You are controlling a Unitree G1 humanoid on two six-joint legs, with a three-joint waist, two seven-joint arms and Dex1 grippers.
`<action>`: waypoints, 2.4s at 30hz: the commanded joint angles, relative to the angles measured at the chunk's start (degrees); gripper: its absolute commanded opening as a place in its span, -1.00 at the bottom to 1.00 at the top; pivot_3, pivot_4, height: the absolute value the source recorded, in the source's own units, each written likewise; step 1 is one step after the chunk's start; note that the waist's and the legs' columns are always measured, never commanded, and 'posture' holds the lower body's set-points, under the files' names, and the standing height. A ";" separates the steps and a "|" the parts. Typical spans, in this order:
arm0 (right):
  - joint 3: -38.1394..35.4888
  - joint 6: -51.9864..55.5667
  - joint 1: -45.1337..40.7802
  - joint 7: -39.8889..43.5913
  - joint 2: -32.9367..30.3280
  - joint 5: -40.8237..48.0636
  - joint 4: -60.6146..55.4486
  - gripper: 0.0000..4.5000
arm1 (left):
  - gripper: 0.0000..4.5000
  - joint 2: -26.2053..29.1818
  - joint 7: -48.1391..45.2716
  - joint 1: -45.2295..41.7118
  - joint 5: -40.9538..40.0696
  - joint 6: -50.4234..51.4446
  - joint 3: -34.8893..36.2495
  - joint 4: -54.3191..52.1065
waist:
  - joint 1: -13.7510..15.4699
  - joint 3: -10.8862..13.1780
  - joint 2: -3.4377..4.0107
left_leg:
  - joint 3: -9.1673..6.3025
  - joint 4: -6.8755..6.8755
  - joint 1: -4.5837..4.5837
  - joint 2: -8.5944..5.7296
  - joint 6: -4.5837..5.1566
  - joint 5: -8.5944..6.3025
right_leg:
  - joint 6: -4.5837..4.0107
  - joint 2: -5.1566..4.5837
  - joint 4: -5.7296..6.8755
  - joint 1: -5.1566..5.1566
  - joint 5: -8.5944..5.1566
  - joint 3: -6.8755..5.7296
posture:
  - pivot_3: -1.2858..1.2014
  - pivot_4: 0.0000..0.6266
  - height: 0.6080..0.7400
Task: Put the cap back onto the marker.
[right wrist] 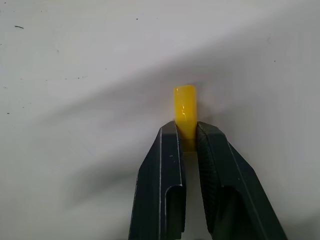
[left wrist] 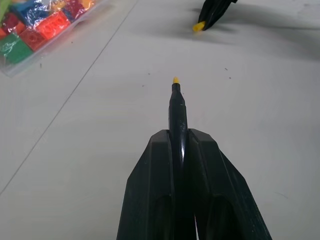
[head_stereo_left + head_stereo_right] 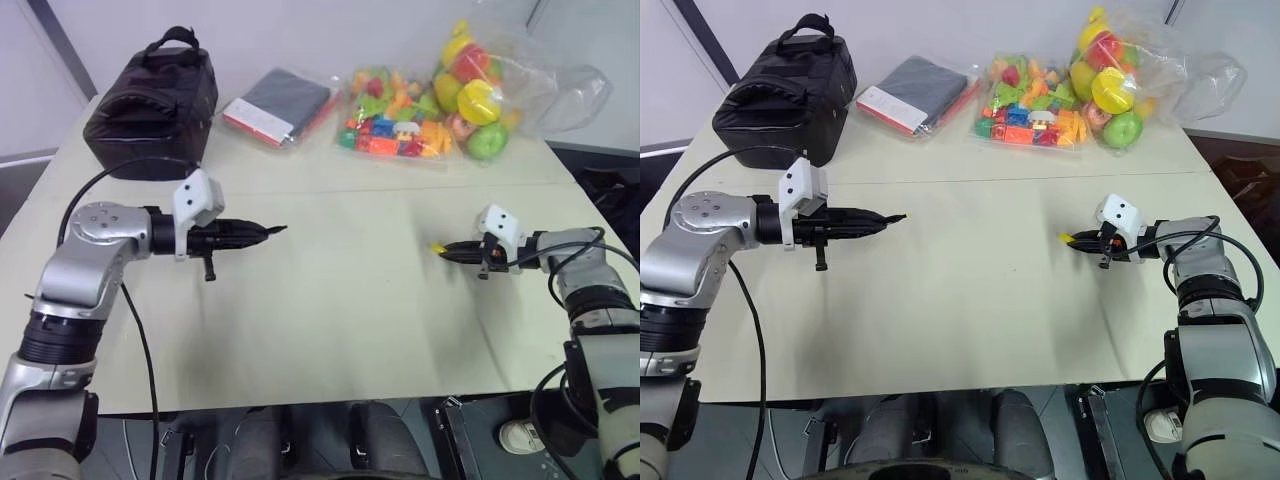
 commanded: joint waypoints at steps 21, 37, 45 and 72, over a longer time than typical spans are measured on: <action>1.69 12.81 -8.95 9.63 0.14 3.04 -30.69 -0.94 | -1.00 -7.87 -3.49 -15.93 5.56 -12.67 -7.32 14.53 | 0.09 0.07 0.11 | 0.06 0.15 -0.10 0.02 0.06 -0.04 | 0.01 0.00 0.08 -0.10 0.01 0.00 | 0.03 -0.52 1.00; 2.43 21.29 -4.07 6.38 4.40 6.90 -44.84 -0.94 | -1.00 -20.58 -5.59 -26.60 11.32 -26.01 -9.96 37.85 | 0.02 0.08 0.10 | 0.05 0.25 -0.23 0.01 0.15 -0.09 | 0.02 -0.01 0.10 -0.21 0.01 -0.01 | 0.03 -0.52 1.00; 2.92 21.42 -4.32 5.91 4.75 7.06 -44.13 -0.94 | -1.00 -22.57 -6.17 -26.50 11.89 -26.58 -10.22 37.83 | 0.05 0.08 0.10 | 0.04 0.25 -0.25 0.02 0.18 -0.11 | 0.02 0.00 0.11 -0.24 0.01 -0.01 | 0.03 -0.52 1.00; 3.93 21.07 -3.40 4.76 5.60 7.83 -44.04 -0.94 | -1.00 -22.36 -7.36 -25.18 13.33 -26.39 -11.14 35.36 | 0.02 0.08 0.10 | 0.03 0.28 -0.31 0.02 0.21 -0.12 | 0.02 -0.01 0.11 -0.27 0.01 -0.01 | 0.03 -0.52 1.00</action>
